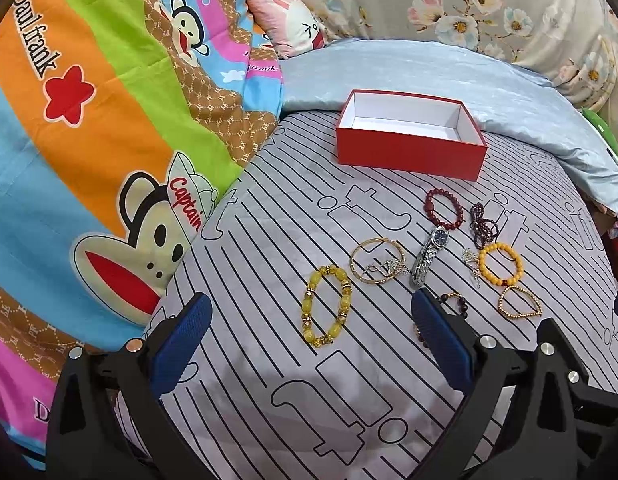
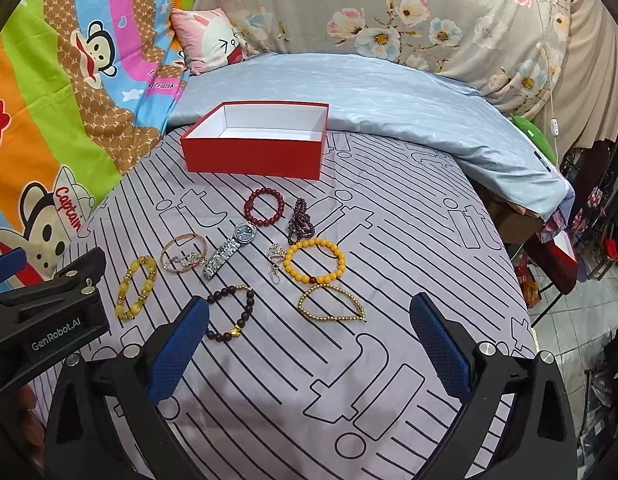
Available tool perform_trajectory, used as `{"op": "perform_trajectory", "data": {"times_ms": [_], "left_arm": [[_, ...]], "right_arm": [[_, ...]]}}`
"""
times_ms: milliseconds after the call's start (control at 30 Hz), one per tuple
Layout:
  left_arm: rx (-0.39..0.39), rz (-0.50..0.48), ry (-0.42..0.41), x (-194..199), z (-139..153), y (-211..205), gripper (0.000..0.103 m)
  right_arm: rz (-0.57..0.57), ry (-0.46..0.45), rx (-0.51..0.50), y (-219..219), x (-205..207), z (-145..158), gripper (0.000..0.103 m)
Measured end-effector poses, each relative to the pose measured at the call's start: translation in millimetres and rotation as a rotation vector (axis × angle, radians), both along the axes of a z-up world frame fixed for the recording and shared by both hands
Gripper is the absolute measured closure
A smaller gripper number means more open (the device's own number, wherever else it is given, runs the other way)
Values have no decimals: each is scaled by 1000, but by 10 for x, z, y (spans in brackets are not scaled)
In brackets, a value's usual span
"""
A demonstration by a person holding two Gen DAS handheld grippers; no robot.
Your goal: Organize jewelry
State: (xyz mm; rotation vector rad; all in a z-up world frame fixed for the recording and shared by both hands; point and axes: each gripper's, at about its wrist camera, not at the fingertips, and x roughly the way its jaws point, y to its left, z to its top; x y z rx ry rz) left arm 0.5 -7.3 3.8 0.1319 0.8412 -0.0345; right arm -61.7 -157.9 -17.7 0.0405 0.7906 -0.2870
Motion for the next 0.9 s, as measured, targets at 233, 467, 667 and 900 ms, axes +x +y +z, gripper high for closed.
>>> {"op": "perform_trajectory", "data": {"times_ms": [233,467,667,900], "left_arm": [[-5,9,8,24,-16,18,8],[-7,6,14,37,-28,14,8],[-4,7,18,37,-47,10,8],[-5,7,16,35,-48,11,8]], "right_arm": [[1,1,1,5,4,-1,7],[3,6,2,2,22,1,7],[3,9,5,-2,34,-11,7],[2,6,1,0,32,-8,7]]}}
